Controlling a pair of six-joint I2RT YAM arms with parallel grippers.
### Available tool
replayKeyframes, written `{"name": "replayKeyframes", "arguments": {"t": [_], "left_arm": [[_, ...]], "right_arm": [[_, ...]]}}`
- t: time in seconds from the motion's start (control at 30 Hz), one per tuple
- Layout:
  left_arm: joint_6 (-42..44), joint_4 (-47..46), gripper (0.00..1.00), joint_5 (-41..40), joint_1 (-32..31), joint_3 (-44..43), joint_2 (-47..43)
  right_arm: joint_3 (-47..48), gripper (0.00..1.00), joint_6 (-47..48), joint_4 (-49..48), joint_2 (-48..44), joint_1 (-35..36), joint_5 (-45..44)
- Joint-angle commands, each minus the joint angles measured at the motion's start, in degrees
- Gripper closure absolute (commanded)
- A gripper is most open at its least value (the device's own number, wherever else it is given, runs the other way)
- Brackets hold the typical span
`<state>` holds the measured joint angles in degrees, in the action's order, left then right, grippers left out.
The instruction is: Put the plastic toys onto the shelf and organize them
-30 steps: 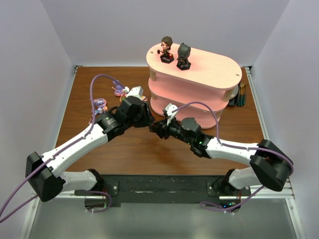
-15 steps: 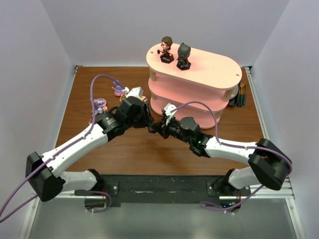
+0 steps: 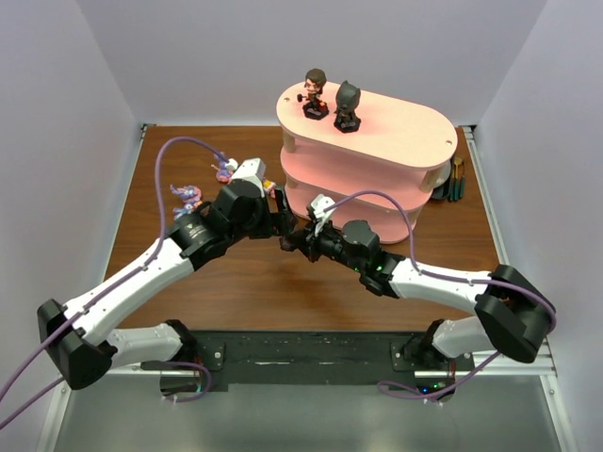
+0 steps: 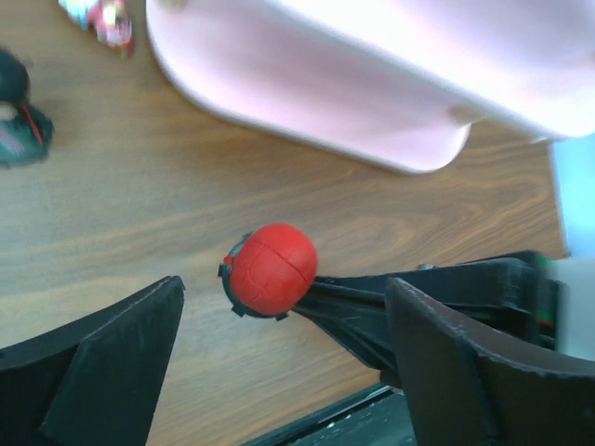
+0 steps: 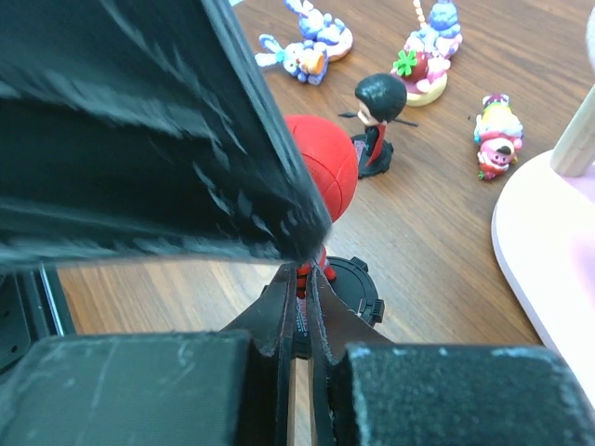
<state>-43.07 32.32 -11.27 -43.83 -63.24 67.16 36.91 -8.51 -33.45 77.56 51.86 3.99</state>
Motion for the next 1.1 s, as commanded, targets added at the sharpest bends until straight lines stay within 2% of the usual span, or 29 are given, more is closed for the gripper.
{"name": "replayKeyframes", "arguments": {"t": [0.0, 0.17, 0.33, 0.5, 0.63, 0.73, 1.07], "left_arm": [[4.7, -0.5, 0.02, -3.3, -0.2, -6.2, -5.3], [11.2, -0.2, 0.00, -8.1, 2.3, -8.6, -11.0], [17.1, -0.9, 0.00, -3.8, 12.6, -7.3, -15.4], [21.3, -2.8, 0.00, -0.4, 18.2, -1.5, -15.7], [22.8, -8.5, 0.00, 3.0, 21.9, 7.6, -18.1], [24.3, -11.5, 0.00, 3.7, 23.3, 13.3, -20.3], [29.7, -17.7, 0.00, 2.9, 23.4, 26.9, -25.9]], "right_arm": [[2.5, 1.00, -0.2, 0.4, -4.9, 0.4, -0.3], [5.5, 1.00, -0.2, 11.3, -11.2, 0.4, -1.6], [12.7, 1.00, 0.7, 25.5, -17.5, 0.4, -2.1], [22.4, 1.00, 2.9, 36.5, -20.4, 0.1, -2.6], [30.4, 1.00, 5.0, 45.5, -20.6, -1.1, -2.1], [35.6, 1.00, 6.7, 49.4, -20.1, -3.4, -1.0], [46.2, 1.00, 8.2, 54.3, -16.4, -19.2, 10.4]]}}
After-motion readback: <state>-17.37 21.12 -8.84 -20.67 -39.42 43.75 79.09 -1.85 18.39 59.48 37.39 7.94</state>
